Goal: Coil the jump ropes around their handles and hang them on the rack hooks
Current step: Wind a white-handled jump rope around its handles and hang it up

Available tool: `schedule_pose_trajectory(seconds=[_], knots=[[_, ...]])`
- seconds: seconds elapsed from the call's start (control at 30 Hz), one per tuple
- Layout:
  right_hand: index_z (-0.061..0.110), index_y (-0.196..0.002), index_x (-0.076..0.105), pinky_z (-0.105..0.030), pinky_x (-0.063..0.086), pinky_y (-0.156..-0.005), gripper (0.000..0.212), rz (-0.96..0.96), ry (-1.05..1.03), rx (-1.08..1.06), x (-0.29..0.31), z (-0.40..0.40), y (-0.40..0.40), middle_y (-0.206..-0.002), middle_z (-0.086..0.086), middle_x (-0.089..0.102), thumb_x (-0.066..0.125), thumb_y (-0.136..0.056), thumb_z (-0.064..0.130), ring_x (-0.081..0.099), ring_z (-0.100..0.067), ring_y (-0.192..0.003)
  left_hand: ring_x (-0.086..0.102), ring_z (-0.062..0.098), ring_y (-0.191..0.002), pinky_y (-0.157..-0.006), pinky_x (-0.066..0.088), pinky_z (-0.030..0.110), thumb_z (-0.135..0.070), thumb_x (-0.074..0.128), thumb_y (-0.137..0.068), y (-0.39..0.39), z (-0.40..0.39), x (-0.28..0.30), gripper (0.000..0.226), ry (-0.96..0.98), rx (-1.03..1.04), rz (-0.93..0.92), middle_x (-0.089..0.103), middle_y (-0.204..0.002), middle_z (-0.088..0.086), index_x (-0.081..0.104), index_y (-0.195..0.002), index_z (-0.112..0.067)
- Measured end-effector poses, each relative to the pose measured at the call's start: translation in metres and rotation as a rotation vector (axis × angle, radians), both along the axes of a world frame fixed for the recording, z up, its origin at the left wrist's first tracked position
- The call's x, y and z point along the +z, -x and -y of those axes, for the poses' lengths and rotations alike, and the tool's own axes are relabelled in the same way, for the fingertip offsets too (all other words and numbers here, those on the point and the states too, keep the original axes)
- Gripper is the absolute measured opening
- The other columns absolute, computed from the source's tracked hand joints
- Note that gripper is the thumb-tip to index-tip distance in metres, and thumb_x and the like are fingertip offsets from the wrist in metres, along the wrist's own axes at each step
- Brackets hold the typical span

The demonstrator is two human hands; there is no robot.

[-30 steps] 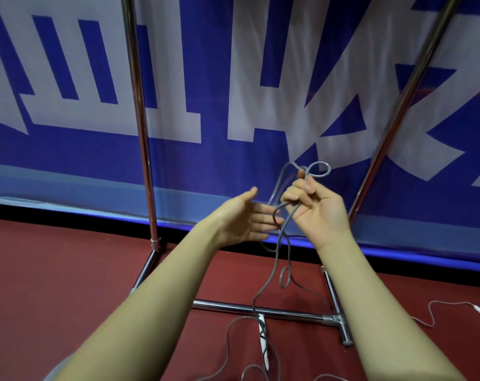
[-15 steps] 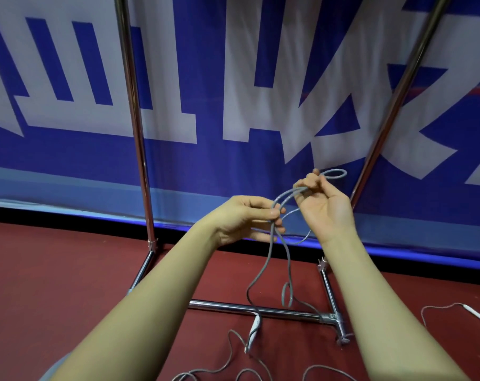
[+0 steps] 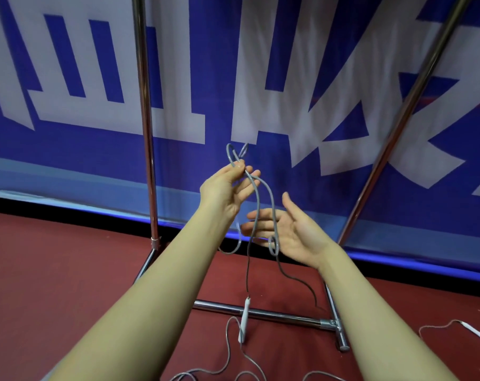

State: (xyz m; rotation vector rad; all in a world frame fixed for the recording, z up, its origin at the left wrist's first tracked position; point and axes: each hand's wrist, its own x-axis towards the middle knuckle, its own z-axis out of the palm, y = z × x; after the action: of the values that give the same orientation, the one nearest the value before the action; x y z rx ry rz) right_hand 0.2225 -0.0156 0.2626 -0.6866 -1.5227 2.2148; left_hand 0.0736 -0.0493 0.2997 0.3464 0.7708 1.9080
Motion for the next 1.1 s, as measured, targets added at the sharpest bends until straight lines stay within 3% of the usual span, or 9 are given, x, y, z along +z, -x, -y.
schedule_pose_trajectory(seconds=[0.13,0.23,0.33,0.53,0.7,0.83,0.93,1.03,1.1], knots=[[0.004,-0.089,0.062,-0.033,0.048,-0.064,0.062,-0.097,0.086,-0.004,0.006,0.006,0.004,-0.065,-0.005,0.053,0.033,-0.087,0.06,0.052,-0.018,-0.055,0.07,0.023,-0.066,-0.058,0.06,0.03,-0.002,0.06,-0.092,0.005,-0.001,-0.009,0.002,0.018,0.041,0.07,0.064,-0.084,0.014,0.059,-0.09,-0.001],[0.007,-0.08,0.057,-0.022,0.031,-0.045,0.048,-0.245,0.135,-0.071,0.015,0.007,0.005,-0.054,0.002,0.037,0.038,-0.09,0.051,0.032,-0.009,-0.041,0.069,0.022,-0.074,-0.063,0.059,0.03,-0.011,0.055,-0.097,0.005,0.0,-0.016,0.012,0.045,-0.055,0.048,0.065,-0.083,0.012,0.059,-0.087,-0.005],[0.008,-0.074,0.059,-0.019,0.025,-0.041,0.041,-0.476,0.23,-0.169,0.026,0.005,0.001,-0.051,0.005,0.034,0.043,-0.089,0.042,0.024,-0.005,-0.039,0.066,0.03,-0.092,-0.062,0.058,0.033,-0.032,0.036,-0.105,-0.001,0.004,-0.017,0.039,0.131,-0.271,-0.051,0.071,-0.073,0.014,0.059,-0.088,-0.005],[0.008,-0.08,0.052,-0.018,0.027,-0.043,0.033,-0.637,0.252,-0.337,0.036,0.003,-0.011,-0.054,0.005,0.034,0.047,-0.087,0.04,0.028,-0.006,-0.042,0.069,0.026,-0.084,-0.079,0.052,0.033,-0.056,0.013,-0.101,-0.016,0.01,-0.027,0.072,0.293,-0.817,-0.5,0.072,-0.087,0.016,0.063,-0.098,-0.003],[0.009,-0.08,0.05,-0.021,0.027,-0.048,0.034,-0.712,0.281,-0.58,0.034,-0.001,-0.016,-0.06,0.002,0.035,0.048,-0.089,0.041,0.027,-0.009,-0.048,0.07,0.02,-0.086,-0.085,0.052,0.027,-0.031,0.023,-0.103,-0.024,0.017,-0.028,0.049,0.197,-0.939,-0.618,0.074,-0.089,0.012,0.064,-0.101,-0.005],[0.007,-0.082,0.051,-0.025,0.036,-0.058,0.039,-0.75,0.32,-0.681,0.03,-0.008,-0.02,-0.065,-0.002,0.039,0.044,-0.095,0.044,0.035,-0.014,-0.055,0.07,0.014,-0.08,-0.081,0.055,0.027,-0.007,0.049,-0.098,-0.027,0.021,-0.03,0.017,0.066,-0.756,-0.82,0.073,-0.082,0.003,0.065,-0.096,-0.011],[0.002,-0.093,0.056,-0.035,0.05,-0.08,0.051,-0.531,0.29,-0.631,0.015,-0.016,-0.021,-0.084,-0.011,0.061,0.038,-0.098,0.049,0.06,-0.023,-0.077,0.071,0.013,-0.075,-0.072,0.057,0.025,-0.004,0.051,-0.096,-0.027,0.02,-0.029,0.016,0.027,-0.612,-0.759,0.072,-0.077,0.002,0.066,-0.096,-0.011],[0.001,-0.105,0.06,-0.032,0.053,-0.072,0.066,-0.084,0.115,-0.45,-0.007,-0.017,-0.02,-0.096,-0.014,0.067,0.021,-0.1,0.054,0.067,-0.022,-0.079,0.072,0.016,-0.072,-0.066,0.059,0.027,-0.003,0.052,-0.095,-0.022,0.017,-0.025,0.013,0.025,-0.471,-0.549,0.072,-0.075,0.005,0.065,-0.096,-0.006],[0.002,-0.104,0.061,-0.035,0.05,-0.08,0.067,0.026,0.074,-0.365,-0.016,-0.015,-0.019,-0.093,-0.013,0.071,0.018,-0.1,0.053,0.068,-0.024,-0.082,0.072,0.017,-0.071,-0.067,0.06,0.028,-0.004,0.053,-0.095,-0.018,0.015,-0.021,0.012,0.031,-0.39,-0.455,0.073,-0.076,0.007,0.064,-0.097,-0.004]])
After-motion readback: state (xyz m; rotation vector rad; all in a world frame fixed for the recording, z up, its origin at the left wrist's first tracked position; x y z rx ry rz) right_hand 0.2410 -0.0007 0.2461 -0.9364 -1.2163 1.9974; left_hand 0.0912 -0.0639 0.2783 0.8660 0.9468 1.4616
